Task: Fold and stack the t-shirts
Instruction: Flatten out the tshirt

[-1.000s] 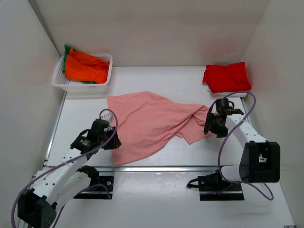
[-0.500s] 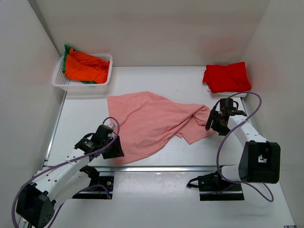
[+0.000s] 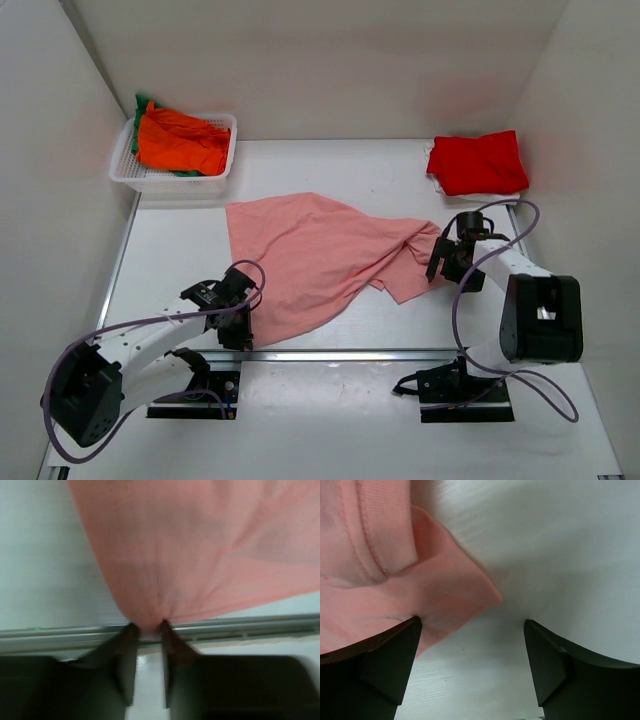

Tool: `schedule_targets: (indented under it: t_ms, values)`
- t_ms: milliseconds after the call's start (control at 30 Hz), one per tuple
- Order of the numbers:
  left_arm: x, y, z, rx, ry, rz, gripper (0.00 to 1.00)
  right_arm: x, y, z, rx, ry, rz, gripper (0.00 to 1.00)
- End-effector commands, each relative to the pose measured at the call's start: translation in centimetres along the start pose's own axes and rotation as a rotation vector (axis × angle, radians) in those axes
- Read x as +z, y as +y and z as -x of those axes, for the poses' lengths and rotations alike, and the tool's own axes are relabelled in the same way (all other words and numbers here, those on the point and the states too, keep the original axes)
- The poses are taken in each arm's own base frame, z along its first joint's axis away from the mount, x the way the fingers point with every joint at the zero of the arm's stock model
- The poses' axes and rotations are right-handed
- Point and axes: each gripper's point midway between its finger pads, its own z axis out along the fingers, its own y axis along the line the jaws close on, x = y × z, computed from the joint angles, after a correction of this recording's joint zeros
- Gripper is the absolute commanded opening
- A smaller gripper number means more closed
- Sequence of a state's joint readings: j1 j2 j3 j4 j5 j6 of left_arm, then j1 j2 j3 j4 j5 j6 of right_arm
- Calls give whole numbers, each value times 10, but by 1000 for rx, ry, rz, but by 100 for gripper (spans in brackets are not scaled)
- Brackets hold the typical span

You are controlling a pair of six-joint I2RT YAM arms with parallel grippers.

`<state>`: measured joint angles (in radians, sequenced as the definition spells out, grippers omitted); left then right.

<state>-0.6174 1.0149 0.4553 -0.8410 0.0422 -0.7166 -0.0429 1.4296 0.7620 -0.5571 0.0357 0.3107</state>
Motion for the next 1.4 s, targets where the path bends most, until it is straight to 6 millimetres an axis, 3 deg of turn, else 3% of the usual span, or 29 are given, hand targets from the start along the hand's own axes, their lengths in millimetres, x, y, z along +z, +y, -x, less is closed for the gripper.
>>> schedule_targets:
  t_ms: [0,33,67,100,133,167,233,333,433,467,500,533,600,733,767,867,933,967,1033,1100,1133,1200,1233,1300,1367]
  values:
    - [12,-2,6,-21,-33,2,25,19,7,12,-36,-33,-3,81]
    - [12,-6,9,-33,-35,-19,19,19,10,24,-41,-57,-7,75]
    - [11,-8,10,-35,-37,-27,3,22,13,30,-41,-51,0,74]
    - [10,-9,12,-41,-44,-30,0,27,16,29,-50,-26,13,55]
    - [8,-10,15,-40,-62,-25,0,25,19,32,-51,-8,25,1]
    - [2,-14,23,-38,-89,-41,0,23,22,39,-50,-5,23,0]
    - [-17,-23,44,-28,-153,-70,0,13,14,26,-91,56,-28,0]
    - [-74,-36,99,-26,-339,-111,0,-31,18,33,-129,-18,-41,0]
    - [-167,-60,160,9,-560,-199,0,-111,31,69,-117,-250,77,0]
    - [-176,-59,167,25,-568,-178,0,-134,32,82,-115,-310,96,0]
    - [-202,-65,178,40,-616,-200,0,-164,35,97,-122,-392,128,1]
    - [-226,-72,188,53,-670,-223,0,-182,36,98,-128,-418,148,0]
    - [-244,-77,197,66,-696,-242,0,-225,31,114,-118,-513,164,0]
    - [-284,-79,204,73,-800,-290,0,-287,22,115,-101,-633,170,0]
    - [-294,-79,204,75,-827,-304,0,-293,22,111,-98,-642,172,0]
    - [-341,-71,202,58,-974,-334,0,-353,13,102,-66,-814,191,0]
    - [-387,-66,200,53,-1103,-361,0,-409,5,97,-37,-957,212,0]
    - [-399,-64,200,49,-1130,-361,0,-424,0,94,-32,-995,205,0]
    - [-449,-65,191,57,-1227,-400,0,-488,-6,85,-17,-1157,258,1]
    - [-481,-69,185,64,-1288,-447,0,-529,-12,78,1,-1271,290,0]
    - [-510,-73,178,71,-1342,-500,0,-565,-15,68,-6,-1380,326,0]
    - [-539,-77,170,71,-1399,-567,0,-589,-17,65,-4,-1448,347,0]
    - [-540,-81,170,81,-1391,-587,0,-604,-16,59,-12,-1496,373,1]
    - [-559,-82,163,70,-1432,-630,0,-616,-12,59,-15,-1532,400,0]
    - [-563,-81,162,63,-1444,-637,0,-626,-7,58,-23,-1571,422,0]
